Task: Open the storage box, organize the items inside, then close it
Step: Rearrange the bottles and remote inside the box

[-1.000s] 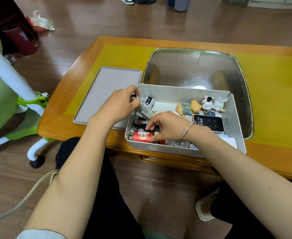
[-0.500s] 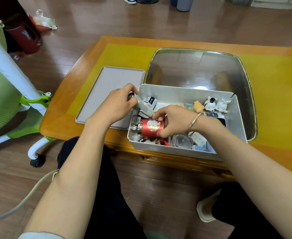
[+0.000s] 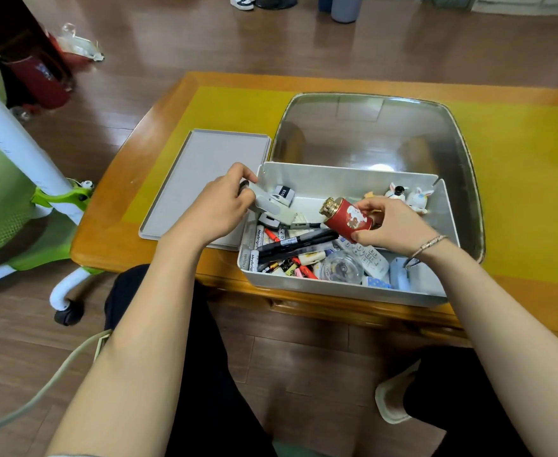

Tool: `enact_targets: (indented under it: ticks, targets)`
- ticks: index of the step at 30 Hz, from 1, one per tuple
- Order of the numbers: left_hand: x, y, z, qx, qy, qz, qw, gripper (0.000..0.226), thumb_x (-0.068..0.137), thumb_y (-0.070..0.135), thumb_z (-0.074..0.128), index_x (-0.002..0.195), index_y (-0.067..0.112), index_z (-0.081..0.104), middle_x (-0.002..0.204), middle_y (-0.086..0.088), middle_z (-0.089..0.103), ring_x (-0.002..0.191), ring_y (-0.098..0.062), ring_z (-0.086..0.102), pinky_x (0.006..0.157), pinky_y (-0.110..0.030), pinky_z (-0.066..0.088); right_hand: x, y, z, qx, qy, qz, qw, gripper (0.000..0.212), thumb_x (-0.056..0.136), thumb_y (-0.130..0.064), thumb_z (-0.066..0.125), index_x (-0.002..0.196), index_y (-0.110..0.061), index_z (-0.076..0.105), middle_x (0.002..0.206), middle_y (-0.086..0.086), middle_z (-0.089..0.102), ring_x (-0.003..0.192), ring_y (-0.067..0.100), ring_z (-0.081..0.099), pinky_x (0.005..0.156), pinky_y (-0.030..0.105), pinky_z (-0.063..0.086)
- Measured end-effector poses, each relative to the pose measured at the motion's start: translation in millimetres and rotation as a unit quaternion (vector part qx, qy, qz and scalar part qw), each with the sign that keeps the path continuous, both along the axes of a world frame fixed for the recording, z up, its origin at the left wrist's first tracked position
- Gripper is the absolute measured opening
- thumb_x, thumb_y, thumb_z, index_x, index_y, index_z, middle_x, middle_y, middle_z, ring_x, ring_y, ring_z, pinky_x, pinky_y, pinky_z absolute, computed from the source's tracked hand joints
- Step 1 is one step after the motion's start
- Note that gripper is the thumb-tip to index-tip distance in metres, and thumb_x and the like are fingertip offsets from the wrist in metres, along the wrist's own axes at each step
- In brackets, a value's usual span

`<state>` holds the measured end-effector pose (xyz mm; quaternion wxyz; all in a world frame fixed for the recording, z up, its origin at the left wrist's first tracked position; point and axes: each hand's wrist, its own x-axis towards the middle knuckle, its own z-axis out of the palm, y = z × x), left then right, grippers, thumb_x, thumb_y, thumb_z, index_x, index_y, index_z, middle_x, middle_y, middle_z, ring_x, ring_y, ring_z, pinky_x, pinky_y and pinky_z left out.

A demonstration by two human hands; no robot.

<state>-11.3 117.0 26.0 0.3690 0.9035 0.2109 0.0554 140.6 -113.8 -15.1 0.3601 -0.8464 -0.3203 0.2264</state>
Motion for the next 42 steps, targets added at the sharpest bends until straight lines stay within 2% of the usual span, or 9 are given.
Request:
enact_targets:
  ticks: [8, 13, 21, 26, 29, 31, 34, 38, 42]
  targets:
    - [-2.3, -1.7, 5.5, -0.017, 0.008, -0.04, 0.999, 0.018, 0.096, 0.013, 0.039, 0.108, 0.022, 0.049, 0.083, -0.002, 0.064, 0.078, -0.021, 0.058, 0.071, -0.033, 0.047, 8.3, -9.7, -7.5, 0.066, 0.043, -0.072, 0.994, 0.045, 0.069, -0.004, 0.077, 0.106, -0.017, 0.053, 0.098, 0.0, 0.063, 0.084, 0.012, 0.062, 0.077, 0.021, 0.051]
    - [1.5, -10.1, 2.4, -0.051, 0.04, -0.061, 0.996, 0.021, 0.097, 0.014, 0.034, 0.109, 0.021, 0.051, 0.089, -0.011, 0.061, 0.077, -0.02, 0.052, 0.073, -0.036, 0.045, 6.6, -17.1, -12.2, 0.052, 0.022, -0.08, 0.995, 0.048, 0.072, -0.011, 0.077, 0.11, -0.022, 0.05, 0.095, -0.008, 0.056, 0.078, -0.003, 0.055, 0.061, 0.003, 0.043]
    - [6.3, -11.3, -8.4, 0.008, 0.122, -0.057, 0.991, 0.023, 0.098, 0.02, 0.032, 0.103, 0.014, 0.054, 0.084, 0.002, 0.053, 0.075, -0.009, 0.046, 0.063, -0.022, 0.035, 6.4, -23.6, -11.9, 0.02, 0.034, -0.05, 0.998, 0.045, 0.073, -0.019, 0.077, 0.108, -0.025, 0.05, 0.09, -0.017, 0.057, 0.08, -0.002, 0.056, 0.054, 0.006, 0.044]
    - [15.6, -10.7, -11.3, 0.036, 0.161, -0.078, 0.983, 0.044, 0.099, 0.036, 0.041, 0.071, 0.019, 0.071, 0.087, -0.008, 0.063, 0.084, -0.02, 0.057, 0.073, -0.031, 0.044, 6.7, -18.4, -14.5, 0.029, 0.057, -0.025, 0.998, 0.037, 0.074, -0.02, 0.076, 0.105, -0.023, 0.056, 0.094, -0.002, 0.066, 0.084, 0.011, 0.064, 0.076, 0.022, 0.054]
    - [31.9, -8.2, -19.1, 0.101, 0.085, -0.055, 0.99, 0.033, 0.098, 0.033, 0.048, 0.085, 0.01, 0.069, 0.086, -0.007, 0.063, 0.076, -0.017, 0.054, 0.06, -0.027, 0.036, 6.5, -9.7, -18.2, 0.044, 0.042, -0.038, 0.997, 0.035, 0.075, -0.021, 0.075, 0.105, -0.023, 0.056, 0.1, 0.008, 0.067, 0.09, 0.02, 0.064, 0.07, 0.013, 0.049]
    - [45.7, -6.0, -27.0, 0.134, 0.037, -0.042, 0.989, 0.015, 0.096, 0.019, 0.051, 0.097, 0.011, 0.064, 0.1, -0.009, 0.064, 0.089, -0.021, 0.056, 0.07, -0.029, 0.04, 6.9, -2.0, -19.8, 0.063, 0.04, -0.059, 0.995, 0.037, 0.076, -0.02, 0.075, 0.106, -0.023, 0.054, 0.097, 0.004, 0.067, 0.085, 0.013, 0.063, 0.062, 0.005, 0.046]
    - [61.9, -5.2, -37.6, 0.169, 0.031, -0.067, 0.983, 0.023, 0.093, 0.009, 0.051, 0.114, 0.013, 0.059, 0.12, -0.008, 0.06, 0.11, -0.025, 0.054, 0.087, -0.033, 0.043, 7.9, 10.1, -21.0, 0.071, 0.04, -0.07, 0.994, 0.04, 0.078, -0.024, 0.073, 0.108, -0.022, 0.048, 0.092, -0.01, 0.062, 0.079, -0.002, 0.058, 0.06, 0.007, 0.044]
    - [72.0, -24.3, -44.1, 0.127, 0.027, -0.15, 0.98, 0.027, 0.092, 0.024, 0.061, 0.118, 0.018, 0.058, 0.12, -0.001, 0.061, 0.109, -0.017, 0.057, 0.086, -0.026, 0.043, 10.8, 19.6, -26.1, 0.067, 0.056, -0.076, 0.993, 0.04, 0.081, -0.029, 0.07, 0.11, -0.02, 0.043, 0.091, -0.006, 0.061, 0.078, 0.006, 0.059, 0.062, 0.019, 0.044]
    - [70.7, -47.6, -55.8, 0.082, 0.16, -0.259, 0.949, 0.066, 0.077, 0.055, 0.071, 0.13, 0.022, 0.051, 0.125, 0.003, 0.054, 0.113, -0.014, 0.05, 0.092, -0.03, 0.044, 11.3, 16.6, -31.0, 0.092, 0.075, -0.09, 0.989, 0.037, 0.083, -0.027, 0.067, 0.11, -0.021, 0.043, 0.093, -0.002, 0.059, 0.074, 0.006, 0.059, 0.059, 0.015, 0.046]
